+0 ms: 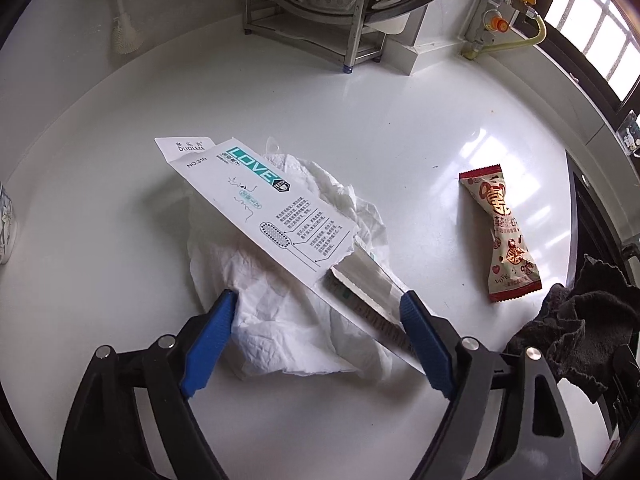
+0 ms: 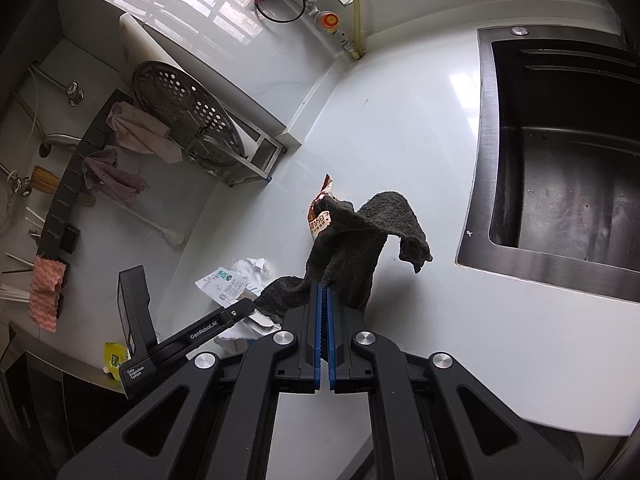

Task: Collect trash
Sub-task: 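Close the left tool on the white LOVE toothbrush package while the right tool holds the towel, then lift the package with the left tool while the right tool holds the towel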

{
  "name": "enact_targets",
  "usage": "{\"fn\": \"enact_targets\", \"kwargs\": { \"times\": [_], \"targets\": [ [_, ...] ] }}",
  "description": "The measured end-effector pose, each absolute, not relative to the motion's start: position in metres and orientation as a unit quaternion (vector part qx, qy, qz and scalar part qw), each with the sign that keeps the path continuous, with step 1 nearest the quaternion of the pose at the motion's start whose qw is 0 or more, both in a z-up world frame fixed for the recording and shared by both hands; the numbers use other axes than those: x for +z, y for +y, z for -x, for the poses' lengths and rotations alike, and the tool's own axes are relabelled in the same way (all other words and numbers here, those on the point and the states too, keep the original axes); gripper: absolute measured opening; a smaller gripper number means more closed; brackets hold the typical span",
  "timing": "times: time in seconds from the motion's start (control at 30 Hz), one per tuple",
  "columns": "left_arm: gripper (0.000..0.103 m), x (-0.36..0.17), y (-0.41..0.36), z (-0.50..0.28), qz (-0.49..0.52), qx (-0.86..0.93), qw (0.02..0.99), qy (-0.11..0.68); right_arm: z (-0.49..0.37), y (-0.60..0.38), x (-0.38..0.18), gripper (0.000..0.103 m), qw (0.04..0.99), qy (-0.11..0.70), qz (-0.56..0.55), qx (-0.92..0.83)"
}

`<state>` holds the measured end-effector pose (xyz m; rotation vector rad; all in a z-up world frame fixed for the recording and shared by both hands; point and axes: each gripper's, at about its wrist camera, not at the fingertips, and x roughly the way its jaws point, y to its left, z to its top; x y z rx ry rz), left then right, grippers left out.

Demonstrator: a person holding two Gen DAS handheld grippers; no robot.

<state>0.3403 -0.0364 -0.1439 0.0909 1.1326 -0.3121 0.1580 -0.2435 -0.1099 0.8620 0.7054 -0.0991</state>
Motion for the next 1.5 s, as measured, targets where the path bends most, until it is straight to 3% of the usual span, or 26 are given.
{"fn": "enact_targets", "kwargs": {
  "times": [0.17,0.23,0.33,0.43,0.9,1.27,1.43,1.5],
  "targets": [
    [0.062,-0.145,-0.039,-0.340,-0.059,-0.136,0.840,0.522,-0.158,-0.242,-0.113,0.003,0.844,0.338,-0.413,-0.044],
    [0.043,-0.145,-0.038,-0.340,-0.061,-0.139,0.838,0.524,-0.159,-0.241,-0.113,0.003,0.844,0.338,-0.414,-0.042],
    [0.023,-0.143,-0.035,-0.341,-0.063,-0.146,0.836,0.525,-0.161,-0.237,-0.111,0.003,0.846,0.339,-0.410,-0.037],
    [0.020,-0.139,-0.029,-0.341,-0.061,-0.156,0.836,0.522,-0.164,-0.232,-0.108,0.003,0.847,0.340,-0.407,-0.032],
    [0.017,-0.096,0.005,-0.327,-0.054,-0.201,0.849,0.486,-0.174,-0.216,-0.103,0.003,0.848,0.345,-0.402,-0.009],
    [0.017,-0.128,0.022,-0.317,-0.095,-0.223,0.832,0.498,-0.181,-0.207,-0.101,0.003,0.846,0.353,-0.399,0.001],
    [0.025,-0.129,0.030,-0.314,-0.097,-0.228,0.835,0.491,-0.183,-0.204,-0.100,0.003,0.846,0.356,-0.396,0.003],
    [0.037,-0.128,0.032,-0.312,-0.099,-0.224,0.837,0.489,-0.184,-0.203,-0.100,0.003,0.846,0.357,-0.395,0.005]
  ]
}}
